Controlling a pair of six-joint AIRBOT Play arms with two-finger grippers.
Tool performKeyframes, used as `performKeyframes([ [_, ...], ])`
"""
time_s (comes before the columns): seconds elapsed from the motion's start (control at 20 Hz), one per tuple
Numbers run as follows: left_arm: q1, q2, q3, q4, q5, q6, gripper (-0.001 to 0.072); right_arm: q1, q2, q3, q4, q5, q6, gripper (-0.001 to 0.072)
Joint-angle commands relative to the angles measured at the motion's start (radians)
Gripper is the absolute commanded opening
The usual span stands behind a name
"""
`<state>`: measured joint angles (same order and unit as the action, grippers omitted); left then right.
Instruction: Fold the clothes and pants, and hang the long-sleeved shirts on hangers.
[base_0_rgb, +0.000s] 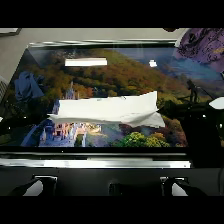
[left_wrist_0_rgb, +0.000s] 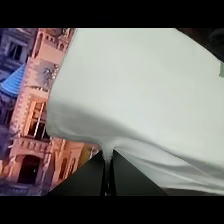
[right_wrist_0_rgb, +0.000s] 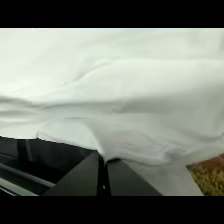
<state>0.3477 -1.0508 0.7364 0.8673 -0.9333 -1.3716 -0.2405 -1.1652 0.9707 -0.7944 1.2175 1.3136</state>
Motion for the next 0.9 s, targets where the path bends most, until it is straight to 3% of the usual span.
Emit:
performKeyframes([
  [0.0, -0.043, -0.084, 0.042, -0.010, 0.127, -0.001, 0.0020, 0.001, -0.172, 0.129, 0.062, -0.069, -0.046, 0.0033],
  [0.3, -0.103, -0.252, 0.140, -0.011, 0.223, 0.003, 0.0020, 0.056, -0.357, 0.288, 0.074, -0.137, -0.041, 0.0033],
  [0.45, -0.115, -0.331, 0.204, -0.011, 0.229, 0.002, 0.0020, 0.085, -0.427, 0.350, -0.010, -0.205, 0.045, 0.0033],
  [0.85, -0.130, -0.472, 0.272, -0.011, 0.227, -0.008, 0.0021, 0.088, -0.534, 0.370, 0.001, -0.274, 0.064, 0.0034],
])
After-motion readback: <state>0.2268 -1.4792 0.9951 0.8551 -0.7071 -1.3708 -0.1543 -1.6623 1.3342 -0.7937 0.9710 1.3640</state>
